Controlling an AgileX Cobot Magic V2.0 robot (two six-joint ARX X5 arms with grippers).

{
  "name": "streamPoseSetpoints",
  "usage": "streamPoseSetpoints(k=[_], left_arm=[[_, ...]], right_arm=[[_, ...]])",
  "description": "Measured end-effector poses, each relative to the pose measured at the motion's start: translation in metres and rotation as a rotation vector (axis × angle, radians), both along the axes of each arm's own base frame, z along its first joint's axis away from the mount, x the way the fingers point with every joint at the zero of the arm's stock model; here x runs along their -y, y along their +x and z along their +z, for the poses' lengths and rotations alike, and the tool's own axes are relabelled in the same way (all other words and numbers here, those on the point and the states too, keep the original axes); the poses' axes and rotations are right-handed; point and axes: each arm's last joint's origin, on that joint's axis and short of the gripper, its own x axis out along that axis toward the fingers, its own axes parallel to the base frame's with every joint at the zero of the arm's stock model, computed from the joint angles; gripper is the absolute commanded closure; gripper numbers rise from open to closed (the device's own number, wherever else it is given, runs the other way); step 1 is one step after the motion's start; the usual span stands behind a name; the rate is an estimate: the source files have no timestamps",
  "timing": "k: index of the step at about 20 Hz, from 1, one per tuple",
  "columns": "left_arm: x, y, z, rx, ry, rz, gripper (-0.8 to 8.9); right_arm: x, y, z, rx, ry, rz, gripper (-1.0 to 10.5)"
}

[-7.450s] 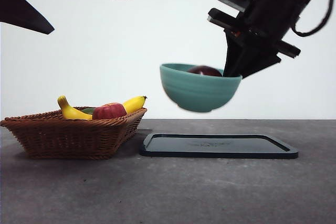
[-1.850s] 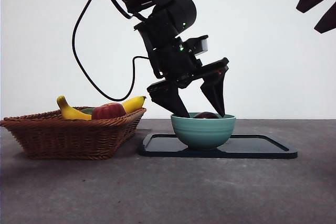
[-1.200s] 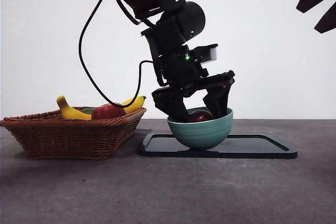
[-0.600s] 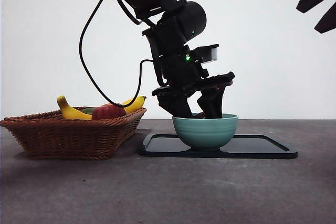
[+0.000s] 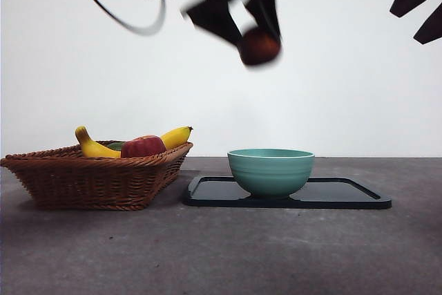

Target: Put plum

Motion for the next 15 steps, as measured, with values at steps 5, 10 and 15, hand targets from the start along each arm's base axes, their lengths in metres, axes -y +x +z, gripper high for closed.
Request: streamPoseSetpoints(k=[5,10,15], left_arm=[[-0.065,-0.041,0.069,0.06,-0.044,0.073,5.97],[-0.125,-0.082,0.105,0.064,-0.042,0.171,5.97],[-0.157,-0.1,0.085,0.053,-0.033,0.246,5.97]], right_arm=[[0.0,0.0,0.0,0.0,0.0,0.0,7.2],[0.0,0.0,0.0,0.0,0.0,0.0,7.2],[0.0,0.0,0.0,0.0,0.0,0.0,7.2]])
